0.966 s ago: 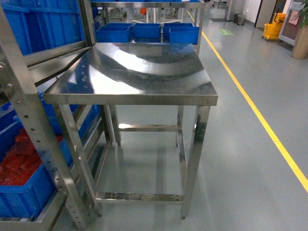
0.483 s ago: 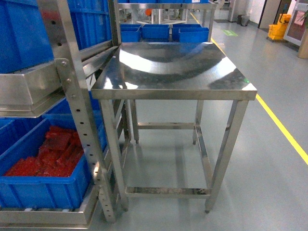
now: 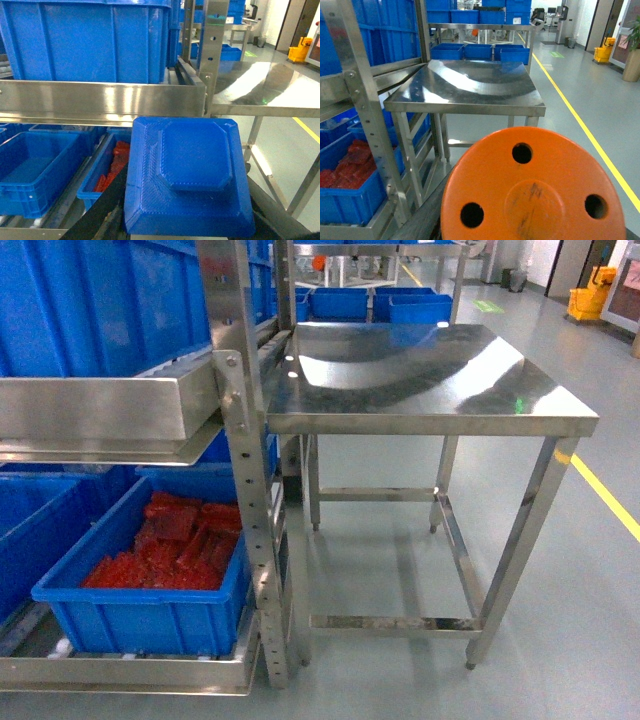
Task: Sort blue parts and orange caps into right shelf containers
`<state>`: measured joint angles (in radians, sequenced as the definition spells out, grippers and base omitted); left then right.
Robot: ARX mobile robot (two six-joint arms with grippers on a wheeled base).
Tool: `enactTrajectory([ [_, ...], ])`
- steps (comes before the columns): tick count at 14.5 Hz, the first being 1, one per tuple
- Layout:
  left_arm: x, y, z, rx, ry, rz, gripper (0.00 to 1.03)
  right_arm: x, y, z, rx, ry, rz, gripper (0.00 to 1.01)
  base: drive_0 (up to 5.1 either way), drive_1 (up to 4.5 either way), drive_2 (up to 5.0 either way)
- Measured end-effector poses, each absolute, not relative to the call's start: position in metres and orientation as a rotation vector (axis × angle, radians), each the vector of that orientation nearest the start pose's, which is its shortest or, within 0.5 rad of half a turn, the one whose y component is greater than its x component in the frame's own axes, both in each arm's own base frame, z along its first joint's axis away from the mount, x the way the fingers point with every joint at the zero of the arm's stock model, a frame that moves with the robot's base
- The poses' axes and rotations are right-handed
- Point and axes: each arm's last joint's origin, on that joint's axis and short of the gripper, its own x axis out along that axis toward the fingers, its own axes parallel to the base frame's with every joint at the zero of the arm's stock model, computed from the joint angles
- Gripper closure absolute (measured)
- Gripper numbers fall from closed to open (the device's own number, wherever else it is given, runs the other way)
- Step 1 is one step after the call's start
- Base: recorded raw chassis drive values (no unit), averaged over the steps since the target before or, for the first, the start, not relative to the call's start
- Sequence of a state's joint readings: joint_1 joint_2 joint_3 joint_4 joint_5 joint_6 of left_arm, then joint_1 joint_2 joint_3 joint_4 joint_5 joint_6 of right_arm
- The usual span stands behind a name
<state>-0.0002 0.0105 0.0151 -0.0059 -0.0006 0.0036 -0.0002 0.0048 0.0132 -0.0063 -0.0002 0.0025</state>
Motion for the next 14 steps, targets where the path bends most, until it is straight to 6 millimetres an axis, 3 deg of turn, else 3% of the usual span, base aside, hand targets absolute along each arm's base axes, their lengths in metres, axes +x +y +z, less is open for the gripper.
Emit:
enactTrajectory([
  [14,0.0974,0.0,0.1674,0.004,0.0,0.0,0.6,0.0972,0.0,0.1669,0.002,-0.001,0.0,0.56,-4.8,0.98,3.6],
])
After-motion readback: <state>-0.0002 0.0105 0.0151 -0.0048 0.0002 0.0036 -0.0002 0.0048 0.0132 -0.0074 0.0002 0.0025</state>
